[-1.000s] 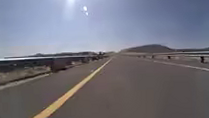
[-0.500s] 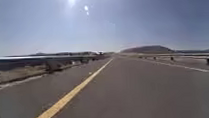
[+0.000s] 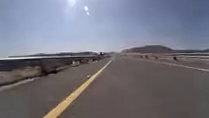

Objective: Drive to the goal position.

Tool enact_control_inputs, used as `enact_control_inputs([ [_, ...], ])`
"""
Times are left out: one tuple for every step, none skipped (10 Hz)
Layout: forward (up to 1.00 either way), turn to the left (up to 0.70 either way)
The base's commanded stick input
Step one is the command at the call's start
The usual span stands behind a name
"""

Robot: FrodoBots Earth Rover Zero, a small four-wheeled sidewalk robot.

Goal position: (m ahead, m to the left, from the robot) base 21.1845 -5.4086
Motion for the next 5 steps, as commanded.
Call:
enact_control_inputs([
  [0.85,0.0],
  [0.85,0.0],
  [0.85,0.0],
  [0.85,0.0],
  [0.85,0.0],
])
